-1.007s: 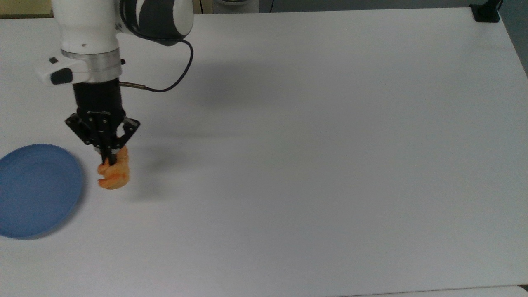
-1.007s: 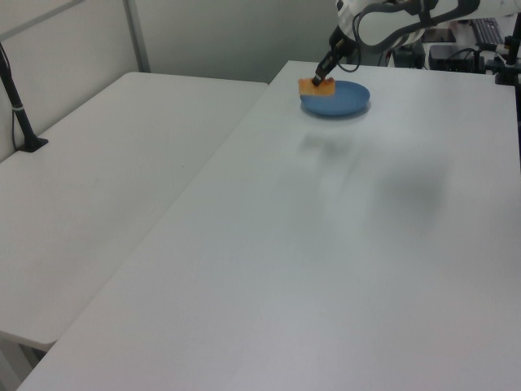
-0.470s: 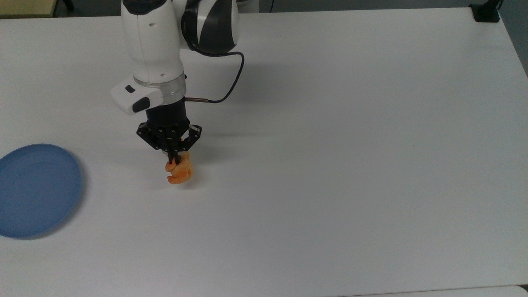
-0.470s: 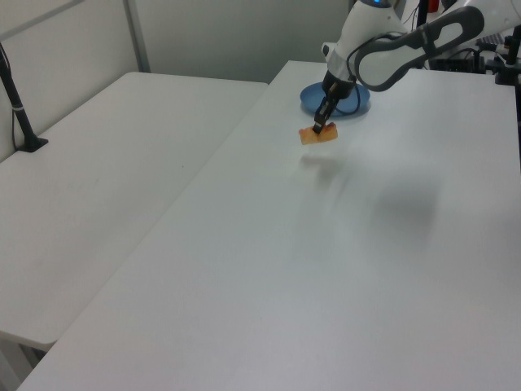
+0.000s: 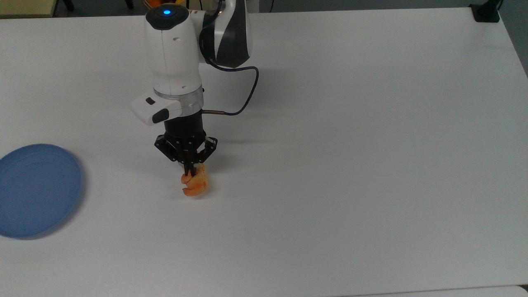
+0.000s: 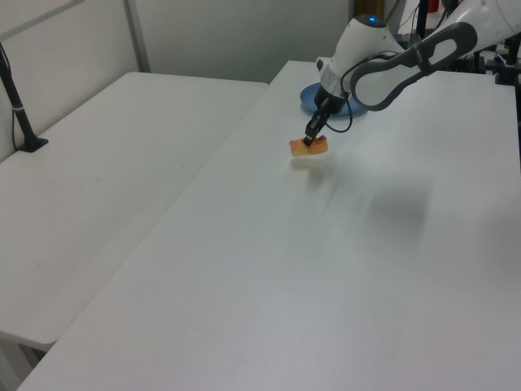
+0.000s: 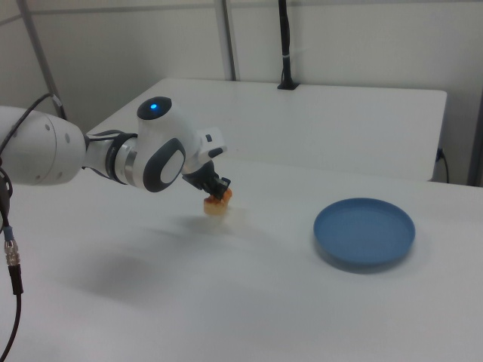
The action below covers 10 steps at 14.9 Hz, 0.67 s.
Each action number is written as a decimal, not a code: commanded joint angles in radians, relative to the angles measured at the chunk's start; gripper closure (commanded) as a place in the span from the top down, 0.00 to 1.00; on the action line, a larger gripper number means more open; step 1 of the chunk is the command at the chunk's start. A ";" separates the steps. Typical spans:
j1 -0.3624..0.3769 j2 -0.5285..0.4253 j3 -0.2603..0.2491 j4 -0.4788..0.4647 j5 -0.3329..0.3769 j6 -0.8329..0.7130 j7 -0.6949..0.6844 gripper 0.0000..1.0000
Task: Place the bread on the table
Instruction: 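Lift the bread roll off the plate and carry it away from the plate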
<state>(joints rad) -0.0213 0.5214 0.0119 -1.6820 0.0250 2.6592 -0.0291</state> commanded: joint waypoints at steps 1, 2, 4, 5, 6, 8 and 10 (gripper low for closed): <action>0.000 0.003 0.037 -0.018 -0.034 0.071 0.069 0.00; 0.001 0.003 0.045 -0.019 -0.042 0.071 0.077 0.00; 0.026 0.015 0.048 -0.016 -0.056 0.083 0.104 0.00; 0.035 0.023 0.048 -0.016 -0.068 0.093 0.121 0.00; 0.041 0.035 0.048 -0.016 -0.095 0.105 0.145 0.00; 0.043 0.046 0.048 -0.016 -0.144 0.111 0.176 0.00; 0.041 0.055 0.048 -0.016 -0.166 0.111 0.195 0.01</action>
<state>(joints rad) 0.0181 0.5707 0.0640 -1.6825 -0.0950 2.7386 0.1164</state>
